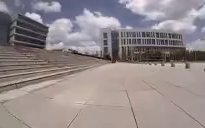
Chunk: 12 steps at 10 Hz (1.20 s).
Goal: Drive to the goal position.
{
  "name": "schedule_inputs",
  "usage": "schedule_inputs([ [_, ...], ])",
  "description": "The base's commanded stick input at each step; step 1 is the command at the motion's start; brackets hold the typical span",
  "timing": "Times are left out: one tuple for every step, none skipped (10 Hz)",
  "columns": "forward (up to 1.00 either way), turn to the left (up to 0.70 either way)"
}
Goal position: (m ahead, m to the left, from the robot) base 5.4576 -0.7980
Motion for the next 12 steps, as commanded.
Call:
schedule_inputs([
  [0.7,-0.35],
  [0.7,-0.34],
  [0.7,-0.07],
  [0.7,0.0],
  [0.7,0.0],
  [0.7,0.0],
  [0.7,0.0],
  [0.7,0.0],
  [0.7,0.0],
  [0.7,0.0],
  [0.7,0.0],
  [0.7,0.0],
])
